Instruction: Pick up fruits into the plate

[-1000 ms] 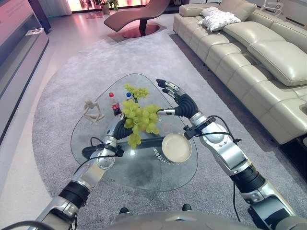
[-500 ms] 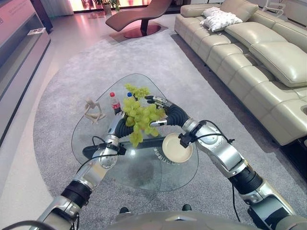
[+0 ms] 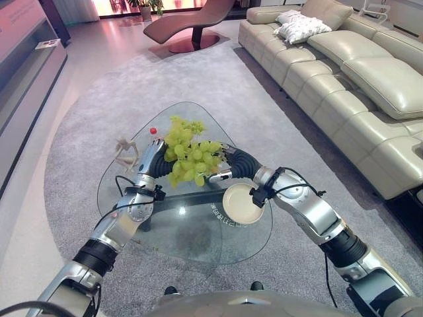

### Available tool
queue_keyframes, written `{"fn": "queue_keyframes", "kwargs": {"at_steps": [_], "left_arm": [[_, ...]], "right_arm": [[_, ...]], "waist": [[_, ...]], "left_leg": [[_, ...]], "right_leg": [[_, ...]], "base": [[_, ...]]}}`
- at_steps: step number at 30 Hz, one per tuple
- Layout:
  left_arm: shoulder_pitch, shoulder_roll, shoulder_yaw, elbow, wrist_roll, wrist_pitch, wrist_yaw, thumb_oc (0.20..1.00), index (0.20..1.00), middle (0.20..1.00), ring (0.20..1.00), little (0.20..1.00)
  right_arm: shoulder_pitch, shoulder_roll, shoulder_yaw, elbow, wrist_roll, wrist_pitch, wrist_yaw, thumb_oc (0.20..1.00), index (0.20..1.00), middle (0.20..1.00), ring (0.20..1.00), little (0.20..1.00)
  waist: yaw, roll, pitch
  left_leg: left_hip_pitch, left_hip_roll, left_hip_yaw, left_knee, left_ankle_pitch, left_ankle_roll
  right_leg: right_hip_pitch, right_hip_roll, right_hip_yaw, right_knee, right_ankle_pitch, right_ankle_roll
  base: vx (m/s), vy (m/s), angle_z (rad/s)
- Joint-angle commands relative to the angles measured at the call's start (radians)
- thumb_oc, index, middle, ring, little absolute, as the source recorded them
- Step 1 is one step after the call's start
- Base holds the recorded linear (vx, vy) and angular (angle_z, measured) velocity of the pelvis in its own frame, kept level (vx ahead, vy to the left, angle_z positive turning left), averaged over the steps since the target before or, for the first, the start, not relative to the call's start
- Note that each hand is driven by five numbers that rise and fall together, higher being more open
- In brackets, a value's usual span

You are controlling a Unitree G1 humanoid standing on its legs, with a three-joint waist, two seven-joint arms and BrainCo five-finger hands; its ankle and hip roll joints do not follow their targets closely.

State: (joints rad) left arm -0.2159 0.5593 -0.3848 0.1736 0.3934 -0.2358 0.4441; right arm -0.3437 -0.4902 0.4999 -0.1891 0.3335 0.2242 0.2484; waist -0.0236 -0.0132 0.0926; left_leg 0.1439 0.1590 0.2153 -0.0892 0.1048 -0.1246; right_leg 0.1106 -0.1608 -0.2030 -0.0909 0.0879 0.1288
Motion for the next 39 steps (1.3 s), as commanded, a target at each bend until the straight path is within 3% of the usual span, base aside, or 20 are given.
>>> {"fn": "queue_keyframes", "kwargs": {"at_steps": [1, 15, 25, 26, 27, 28, 29, 31, 32, 33, 34, 35, 36, 39], "left_arm": [[-0.167, 0.007, -0.017, -0.051, 0.001, -0.011, -0.002, 0.2, 0.2, 0.2, 0.2, 0.2], [-0.177, -0.058, -0.152, -0.066, 0.014, 0.048, -0.088, 0.2, 0.2, 0.2, 0.2, 0.2], [-0.194, -0.074, -0.208, -0.054, 0.03, 0.049, -0.071, 0.2, 0.2, 0.2, 0.2, 0.2], [-0.197, -0.073, -0.208, -0.056, 0.033, 0.05, -0.062, 0.2, 0.2, 0.2, 0.2, 0.2], [-0.198, -0.072, -0.206, -0.057, 0.037, 0.049, -0.056, 0.2, 0.2, 0.2, 0.2, 0.2], [-0.2, -0.068, -0.201, -0.063, 0.042, 0.049, -0.043, 0.2, 0.2, 0.2, 0.2, 0.2], [-0.201, -0.065, -0.196, -0.066, 0.044, 0.05, -0.033, 0.2, 0.2, 0.2, 0.2, 0.2], [-0.202, -0.061, -0.184, -0.067, 0.047, 0.05, -0.018, 0.2, 0.2, 0.2, 0.2, 0.2], [-0.202, -0.057, -0.173, -0.069, 0.049, 0.049, -0.003, 0.2, 0.2, 0.2, 0.2, 0.2], [-0.201, -0.053, -0.16, -0.071, 0.052, 0.047, 0.011, 0.2, 0.2, 0.2, 0.2, 0.2], [-0.201, -0.052, -0.157, -0.071, 0.054, 0.045, 0.015, 0.2, 0.2, 0.2, 0.2, 0.2], [-0.201, -0.049, -0.147, -0.073, 0.057, 0.048, 0.024, 0.2, 0.2, 0.2, 0.2, 0.2], [-0.2, -0.048, -0.141, -0.072, 0.056, 0.049, 0.03, 0.2, 0.2, 0.2, 0.2, 0.2], [-0.197, -0.045, -0.118, -0.068, 0.043, 0.06, 0.065, 0.2, 0.2, 0.2, 0.2, 0.2]], "right_arm": [[-0.073, 0.038, 0.009, -0.054, 0.012, -0.043, -0.014, 1.0, 1.0, 1.0, 1.0, 1.0], [-0.108, 0.117, 0.018, -0.072, 0.041, -0.071, -0.148, 1.0, 1.0, 1.0, 1.0, 1.0], [-0.143, 0.152, 0.032, -0.05, 0.067, -0.021, -0.197, 1.0, 1.0, 1.0, 1.0, 1.0], [-0.145, 0.15, 0.035, -0.046, 0.063, -0.012, -0.19, 0.903, 0.903, 0.903, 0.903, 0.903], [-0.145, 0.147, 0.036, -0.045, 0.062, -0.008, -0.186, 0.636, 0.636, 0.636, 0.636, 0.636], [-0.145, 0.143, 0.039, -0.044, 0.061, 0.005, -0.183, 0.31, 0.31, 0.31, 0.31, 0.31], [-0.146, 0.139, 0.04, -0.042, 0.066, 0.011, -0.182, 0.2, 0.2, 0.2, 0.2, 0.2], [-0.143, 0.133, 0.039, -0.039, 0.076, 0.017, -0.174, 0.2, 0.2, 0.2, 0.2, 0.2], [-0.14, 0.128, 0.037, -0.039, 0.071, 0.018, -0.173, 0.294, 0.294, 0.294, 0.294, 0.294], [-0.137, 0.124, 0.033, -0.038, 0.07, 0.02, -0.172, 0.589, 0.589, 0.589, 0.589, 0.589], [-0.136, 0.122, 0.031, -0.036, 0.071, 0.019, -0.172, 0.589, 0.589, 0.589, 0.589, 0.589], [-0.134, 0.12, 0.028, -0.033, 0.069, 0.015, -0.172, 0.903, 0.903, 0.903, 0.903, 0.903], [-0.132, 0.117, 0.026, -0.031, 0.068, 0.012, -0.17, 1.0, 1.0, 1.0, 1.0, 1.0], [-0.125, 0.114, 0.019, -0.029, 0.063, 0.008, -0.174, 1.0, 1.0, 1.0, 1.0, 1.0]], "waist": [[-0.001, -0.02, -0.014], [-0.013, -0.02, -0.002], [-0.012, -0.019, -0.001], [-0.011, -0.02, -0.001], [-0.01, -0.021, -0.001], [-0.009, -0.022, -0.001], [-0.008, -0.023, -0.002], [-0.005, -0.024, -0.001], [-0.003, -0.026, -0.001], [-0.001, -0.027, -0.003], [0.0, -0.027, -0.003], [0.001, -0.028, -0.004], [0.001, -0.028, -0.005], [0.002, -0.027, -0.007]], "left_leg": [[-0.007, 0.002, -0.008, 0.03, -0.108, 0.018], [-0.001, 0.0, 0.015, 0.034, -0.12, 0.024], [0.001, -0.001, 0.02, 0.029, -0.121, 0.027], [0.001, -0.001, 0.019, 0.029, -0.12, 0.027], [0.0, -0.001, 0.019, 0.029, -0.12, 0.027], [0.001, 0.0, 0.018, 0.028, -0.119, 0.027], [0.001, 0.0, 0.018, 0.027, -0.118, 0.027], [0.002, 0.001, 0.016, 0.025, -0.117, 0.026], [0.003, 0.002, 0.015, 0.024, -0.116, 0.026], [0.004, 0.003, 0.012, 0.022, -0.115, 0.025], [0.004, 0.003, 0.011, 0.022, -0.115, 0.025], [0.003, 0.003, 0.009, 0.021, -0.114, 0.024], [0.003, 0.004, 0.008, 0.021, -0.113, 0.023], [0.001, 0.005, 0.003, 0.022, -0.111, 0.02]], "right_leg": [[0.02, -0.031, -0.025, 0.059, -0.082, 0.03], [0.014, -0.038, -0.013, 0.042, -0.065, 0.043], [0.011, -0.038, -0.012, 0.042, -0.066, 0.045], [0.012, -0.037, -0.013, 0.043, -0.068, 0.044], [0.012, -0.037, -0.013, 0.044, -0.069, 0.044], [0.014, -0.037, -0.015, 0.044, -0.07, 0.043], [0.015, -0.037, -0.016, 0.044, -0.07, 0.042], [0.017, -0.037, -0.019, 0.045, -0.071, 0.042], [0.019, -0.037, -0.021, 0.045, -0.072, 0.041], [0.02, -0.037, -0.023, 0.045, -0.071, 0.041], [0.021, -0.037, -0.024, 0.044, -0.071, 0.041], [0.021, -0.036, -0.025, 0.044, -0.07, 0.04], [0.021, -0.036, -0.026, 0.045, -0.07, 0.04], [0.021, -0.035, -0.027, 0.047, -0.071, 0.039]], "base": [[0.0, 0.0, 0.0], [0.0, -0.001, -0.03], [0.0, 0.0, -0.02], [0.0, 0.0, 0.0], [0.0, 0.0, 0.0], [0.0, 0.0, 0.0], [0.0, 0.0, 0.0], [0.0, 0.0, 0.0], [0.0, 0.0, 0.0], [0.0, 0.0, 0.0], [0.0, 0.0, 0.0], [0.0, 0.0, 0.0], [0.0, 0.0, 0.0], [0.0, 0.0, 0.0]]}}
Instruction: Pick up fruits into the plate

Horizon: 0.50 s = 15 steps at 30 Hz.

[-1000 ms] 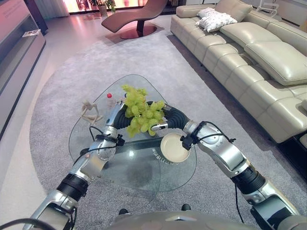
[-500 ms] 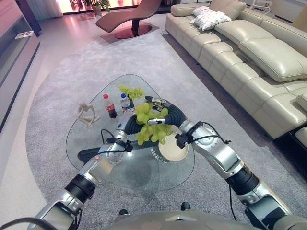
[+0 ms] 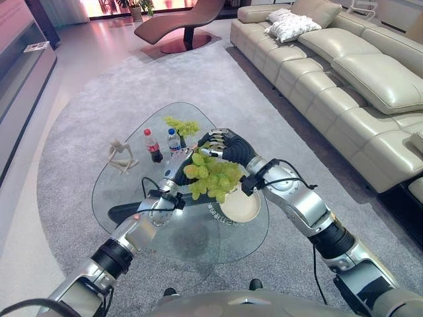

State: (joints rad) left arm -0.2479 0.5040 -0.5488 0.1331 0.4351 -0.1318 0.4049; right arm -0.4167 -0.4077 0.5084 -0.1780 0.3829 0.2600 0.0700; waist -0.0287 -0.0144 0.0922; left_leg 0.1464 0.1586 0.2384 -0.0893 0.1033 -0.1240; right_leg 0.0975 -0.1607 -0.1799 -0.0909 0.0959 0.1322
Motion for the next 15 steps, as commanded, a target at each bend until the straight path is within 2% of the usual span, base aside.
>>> {"fn": "queue_keyframes", "kwargs": {"at_steps": [1, 8, 15], "left_arm": [[-0.159, 0.011, 0.066, -0.025, -0.006, -0.042, 0.118, 0.2, 0.2, 0.2, 0.2, 0.2], [-0.139, 0.026, 0.164, -0.064, -0.022, -0.019, 0.142, 0.2, 0.2, 0.2, 0.2, 0.2], [-0.144, 0.027, 0.204, -0.081, -0.04, 0.005, 0.159, 0.2, 0.2, 0.2, 0.2, 0.2]], "right_arm": [[-0.048, 0.029, 0.003, -0.043, 0.007, -0.028, 0.006, 1.0, 1.0, 1.0, 1.0, 1.0], [-0.025, 0.007, -0.034, -0.064, -0.04, -0.031, 0.022, 1.0, 1.0, 1.0, 1.0, 1.0], [-0.018, 0.001, -0.062, -0.083, -0.068, -0.055, -0.006, 1.0, 1.0, 1.0, 1.0, 1.0]], "waist": [[0.008, -0.026, -0.008], [0.011, -0.021, -0.01], [0.006, -0.015, -0.015]], "left_leg": [[-0.001, 0.006, -0.021, 0.021, -0.109, 0.019], [-0.01, 0.005, -0.036, 0.025, -0.098, 0.018], [-0.01, 0.005, -0.042, 0.024, -0.098, 0.018]], "right_leg": [[0.035, -0.034, -0.05, 0.047, -0.079, 0.035], [0.031, -0.032, -0.047, 0.052, -0.076, 0.026], [0.031, -0.028, -0.042, 0.056, -0.08, 0.023]], "base": [[0.0, 0.0, 0.0], [0.0, 0.004, 0.02], [0.02, 0.007, 0.06]]}}
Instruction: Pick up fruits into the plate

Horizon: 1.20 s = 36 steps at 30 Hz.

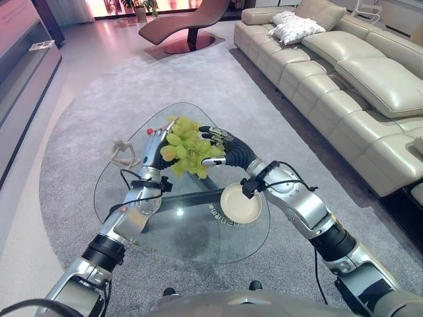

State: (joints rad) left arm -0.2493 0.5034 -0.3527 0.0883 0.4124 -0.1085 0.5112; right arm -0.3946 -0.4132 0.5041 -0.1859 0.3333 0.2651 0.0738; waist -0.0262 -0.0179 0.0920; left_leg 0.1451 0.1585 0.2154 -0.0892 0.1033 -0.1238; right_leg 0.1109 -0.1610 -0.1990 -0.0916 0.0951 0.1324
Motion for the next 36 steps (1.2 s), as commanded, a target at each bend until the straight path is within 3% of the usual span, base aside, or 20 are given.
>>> {"fn": "queue_keyframes", "kwargs": {"at_steps": [1, 8, 17, 29, 36], "left_arm": [[-0.142, 0.027, 0.01, -0.037, -0.019, -0.016, 0.057, 0.2, 0.2, 0.2, 0.2, 0.2], [-0.143, 0.026, 0.035, -0.041, 0.0, -0.004, 0.088, 0.2, 0.2, 0.2, 0.2, 0.2], [-0.169, 0.023, -0.007, -0.057, 0.009, -0.005, 0.025, 0.2, 0.2, 0.2, 0.2, 0.2], [-0.207, -0.01, -0.05, -0.089, -0.004, -0.049, 0.048, 0.2, 0.2, 0.2, 0.2, 0.2], [-0.228, -0.024, -0.053, -0.134, 0.006, -0.062, 0.074, 0.2, 0.2, 0.2, 0.2, 0.2]], "right_arm": [[-0.038, 0.007, -0.059, -0.075, -0.019, -0.061, -0.014, 1.0, 1.0, 1.0, 1.0, 1.0], [-0.025, 0.019, -0.067, -0.077, -0.032, -0.057, -0.038, 1.0, 1.0, 1.0, 1.0, 1.0], [-0.045, 0.036, -0.046, -0.069, 0.003, -0.049, -0.06, 1.0, 1.0, 1.0, 1.0, 1.0], [-0.059, 0.075, 0.017, -0.045, 0.111, -0.017, -0.028, 1.0, 1.0, 1.0, 1.0, 1.0], [-0.066, 0.106, 0.065, -0.049, 0.27, 0.048, -0.011, 1.0, 1.0, 1.0, 1.0, 1.0]], "waist": [[0.003, -0.011, -0.016], [0.0, -0.009, -0.018], [-0.002, -0.007, -0.016], [-0.001, -0.015, -0.012], [0.001, -0.02, -0.012]], "left_leg": [[-0.002, 0.005, -0.02, 0.021, -0.106, 0.016], [-0.01, 0.004, -0.023, 0.025, -0.1, 0.019], [-0.008, 0.003, -0.018, 0.026, -0.103, 0.02], [-0.005, 0.006, -0.008, 0.024, -0.103, 0.021], [-0.005, 0.008, -0.007, 0.024, -0.102, 0.019]], "right_leg": [[0.024, -0.027, -0.023, 0.055, -0.087, 0.025], [0.017, -0.025, -0.014, 0.06, -0.086, 0.021], [0.017, -0.028, -0.012, 0.058, -0.084, 0.023], [0.018, -0.03, -0.015, 0.055, -0.081, 0.025], [0.018, -0.032, -0.018, 0.057, -0.082, 0.026]], "base": [[0.0, 0.0, 0.0], [0.0, 0.0, 0.0], [0.0, 0.0, 0.0], [0.0, 0.0, 0.0], [-0.01, -0.003, 0.0]]}}
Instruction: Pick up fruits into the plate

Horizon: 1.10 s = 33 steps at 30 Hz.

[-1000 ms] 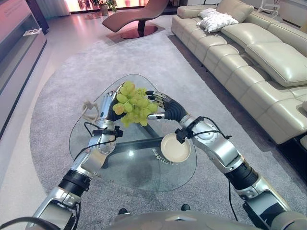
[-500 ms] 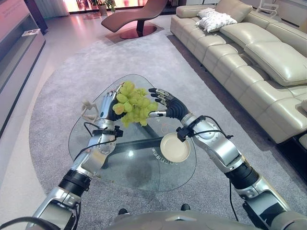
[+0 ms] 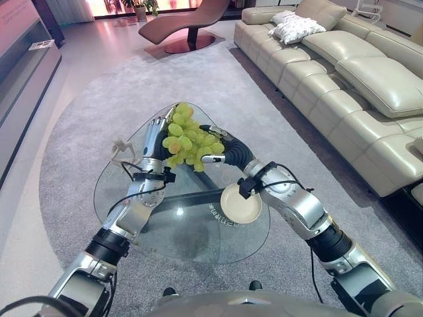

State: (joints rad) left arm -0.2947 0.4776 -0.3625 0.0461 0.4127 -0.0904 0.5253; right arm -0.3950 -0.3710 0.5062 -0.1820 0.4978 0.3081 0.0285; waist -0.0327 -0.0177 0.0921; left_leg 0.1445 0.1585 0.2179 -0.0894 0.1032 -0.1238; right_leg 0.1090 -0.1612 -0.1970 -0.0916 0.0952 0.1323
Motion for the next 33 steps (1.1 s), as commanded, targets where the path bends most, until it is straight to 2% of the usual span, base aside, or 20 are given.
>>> {"fn": "queue_keyframes", "kwargs": {"at_steps": [1, 5, 9, 10, 12, 20, 33], "left_arm": [[-0.183, 0.003, -0.039, -0.096, 0.009, -0.084, 0.068, 0.2, 0.2, 0.2, 0.2, 0.2], [-0.185, 0.007, -0.032, -0.105, 0.021, -0.094, 0.079, 0.2, 0.2, 0.2, 0.2, 0.2], [-0.195, 0.007, -0.043, -0.116, 0.011, -0.088, 0.051, 0.2, 0.2, 0.2, 0.2, 0.2], [-0.198, 0.005, -0.046, -0.116, 0.007, -0.086, 0.043, 0.2, 0.2, 0.2, 0.2, 0.2], [-0.2, 0.001, -0.051, -0.113, 0.007, -0.084, 0.036, 0.2, 0.2, 0.2, 0.2, 0.2], [-0.201, -0.003, -0.066, -0.124, 0.009, -0.08, 0.026, 0.2, 0.2, 0.2, 0.2, 0.2], [-0.206, -0.007, -0.092, -0.115, 0.015, -0.062, -0.008, 0.2, 0.2, 0.2, 0.2, 0.2]], "right_arm": [[-0.059, 0.067, 0.066, -0.05, 0.113, 0.008, 0.041, 1.0, 1.0, 1.0, 1.0, 1.0], [-0.051, 0.07, 0.08, -0.049, 0.14, 0.015, 0.044, 1.0, 1.0, 1.0, 1.0, 1.0], [-0.054, 0.077, 0.084, -0.038, 0.142, -0.009, 0.035, 1.0, 1.0, 1.0, 1.0, 1.0], [-0.056, 0.08, 0.085, -0.034, 0.141, -0.013, 0.032, 0.865, 0.865, 0.865, 0.865, 0.865], [-0.062, 0.087, 0.083, -0.036, 0.14, -0.021, 0.012, 0.2, 0.2, 0.2, 0.2, 0.2], [-0.063, 0.089, 0.075, -0.038, 0.145, -0.016, 0.009, 0.2, 0.2, 0.2, 0.2, 0.2], [-0.062, 0.11, 0.074, -0.044, 0.146, -0.046, -0.027, 0.2, 0.2, 0.2, 0.2, 0.2]], "waist": [[0.008, -0.021, -0.013], [0.01, -0.022, -0.015], [0.013, -0.023, -0.015], [0.014, -0.023, -0.016], [0.014, -0.023, -0.016], [0.01, -0.023, -0.015], [0.009, -0.021, -0.009]], "left_leg": [[-0.004, 0.009, -0.009, 0.024, -0.101, 0.019], [0.003, 0.009, -0.013, 0.02, -0.107, 0.017], [0.002, 0.009, -0.016, 0.021, -0.107, 0.016], [0.002, 0.008, -0.017, 0.022, -0.107, 0.017], [-0.006, 0.008, -0.018, 0.025, -0.1, 0.018], [0.0, 0.008, -0.012, 0.022, -0.107, 0.019], [-0.002, 0.007, -0.005, 0.027, -0.103, 0.024]], "right_leg": [[0.02, -0.032, -0.022, 0.057, -0.082, 0.026], [0.029, -0.033, -0.026, 0.054, -0.088, 0.029], [0.031, -0.034, -0.029, 0.054, -0.086, 0.029], [0.03, -0.034, -0.029, 0.054, -0.086, 0.029], [0.022, -0.035, -0.027, 0.056, -0.079, 0.027], [0.024, -0.035, -0.025, 0.056, -0.084, 0.031], [0.018, -0.037, -0.023, 0.058, -0.076, 0.029]], "base": [[0.03, -0.009, 0.0], [0.0, 0.0, 0.0], [0.0, 0.0, 0.0], [0.0, 0.0, 0.0], [0.0, 0.0, 0.0], [0.01, 0.001, 0.0], [0.0, -0.001, 0.0]]}}
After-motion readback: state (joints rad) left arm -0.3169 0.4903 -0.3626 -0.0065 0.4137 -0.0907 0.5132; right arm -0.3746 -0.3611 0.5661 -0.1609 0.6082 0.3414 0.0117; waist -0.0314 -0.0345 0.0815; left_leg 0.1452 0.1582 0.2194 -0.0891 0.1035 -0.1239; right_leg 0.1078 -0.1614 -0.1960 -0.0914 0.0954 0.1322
